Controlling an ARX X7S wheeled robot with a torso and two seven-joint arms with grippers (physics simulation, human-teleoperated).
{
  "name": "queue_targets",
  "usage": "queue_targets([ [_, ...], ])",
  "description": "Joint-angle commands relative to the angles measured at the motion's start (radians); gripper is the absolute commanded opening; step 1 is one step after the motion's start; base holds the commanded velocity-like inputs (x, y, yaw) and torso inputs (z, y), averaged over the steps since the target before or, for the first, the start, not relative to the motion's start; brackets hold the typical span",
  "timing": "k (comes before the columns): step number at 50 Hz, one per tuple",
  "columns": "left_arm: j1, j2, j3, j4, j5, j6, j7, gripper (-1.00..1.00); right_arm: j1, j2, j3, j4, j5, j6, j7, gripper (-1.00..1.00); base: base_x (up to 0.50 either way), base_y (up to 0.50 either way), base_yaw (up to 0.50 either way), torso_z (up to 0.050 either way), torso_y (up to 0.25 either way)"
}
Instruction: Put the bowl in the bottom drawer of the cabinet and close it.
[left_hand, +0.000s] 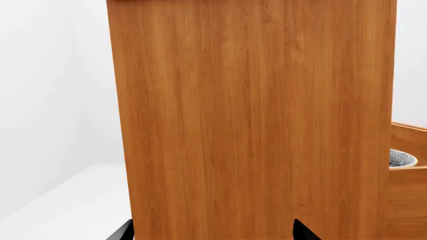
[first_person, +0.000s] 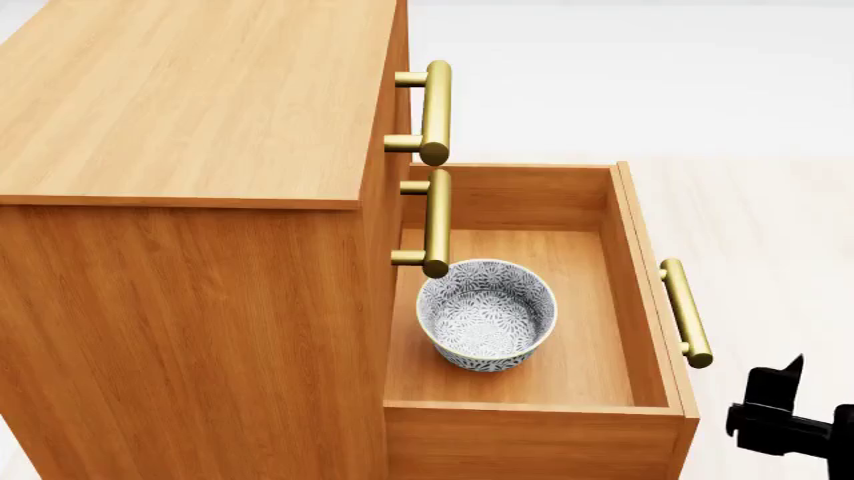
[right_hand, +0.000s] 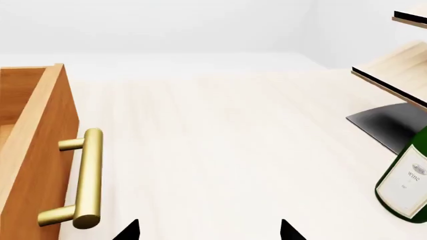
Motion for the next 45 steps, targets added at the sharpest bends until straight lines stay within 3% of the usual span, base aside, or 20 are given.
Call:
queue_targets([
  [1, -0.001, 0.0, 0.001, -0.002, -0.001, 0.002, -0.001, 1.0, -0.016, -0.006, -0.009, 0.037, -0.009, -0.033, 0.004, 1.0, 0.0, 0.0, 0.0, 0.0, 0.0],
  [45, 0.0, -0.005, 0.001, -0.007, -0.013, 0.019, -0.004, 1.0, 0.045, -0.041, -0.108, 0.244, -0.057, -0.151, 0.01, 1.0, 0.0, 0.0, 0.0, 0.0, 0.0],
])
